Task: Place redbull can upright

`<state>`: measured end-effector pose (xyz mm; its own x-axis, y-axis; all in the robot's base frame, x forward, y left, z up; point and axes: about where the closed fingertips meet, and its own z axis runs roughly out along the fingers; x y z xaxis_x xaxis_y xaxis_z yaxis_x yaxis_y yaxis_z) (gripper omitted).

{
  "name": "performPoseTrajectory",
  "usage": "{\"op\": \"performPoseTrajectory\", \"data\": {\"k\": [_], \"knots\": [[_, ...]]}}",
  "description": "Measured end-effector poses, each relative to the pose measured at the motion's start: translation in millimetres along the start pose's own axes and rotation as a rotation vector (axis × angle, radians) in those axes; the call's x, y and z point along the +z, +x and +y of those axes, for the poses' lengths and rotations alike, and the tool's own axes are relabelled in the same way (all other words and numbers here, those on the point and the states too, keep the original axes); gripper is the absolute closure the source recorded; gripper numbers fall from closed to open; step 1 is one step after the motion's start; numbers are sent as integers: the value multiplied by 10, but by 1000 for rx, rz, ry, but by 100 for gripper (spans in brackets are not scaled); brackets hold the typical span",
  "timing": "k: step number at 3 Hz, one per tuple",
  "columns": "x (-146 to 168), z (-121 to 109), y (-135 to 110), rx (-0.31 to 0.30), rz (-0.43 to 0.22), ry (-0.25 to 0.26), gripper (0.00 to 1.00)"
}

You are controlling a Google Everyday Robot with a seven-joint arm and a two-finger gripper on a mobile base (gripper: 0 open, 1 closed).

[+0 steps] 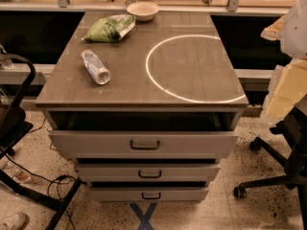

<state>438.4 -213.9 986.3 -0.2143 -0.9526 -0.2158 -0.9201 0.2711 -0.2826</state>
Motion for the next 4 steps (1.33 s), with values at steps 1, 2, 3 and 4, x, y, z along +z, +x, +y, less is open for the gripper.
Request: {"op": "performPoseTrajectory", "data": {"k": [1, 2, 3, 4], "knots": [[-1, 0, 0, 0, 0, 0, 0], [-21, -126, -164, 8, -30, 23, 0], [-14, -370, -484, 69, -91, 14, 0], [7, -657, -774, 210, -135, -16, 0]]}}
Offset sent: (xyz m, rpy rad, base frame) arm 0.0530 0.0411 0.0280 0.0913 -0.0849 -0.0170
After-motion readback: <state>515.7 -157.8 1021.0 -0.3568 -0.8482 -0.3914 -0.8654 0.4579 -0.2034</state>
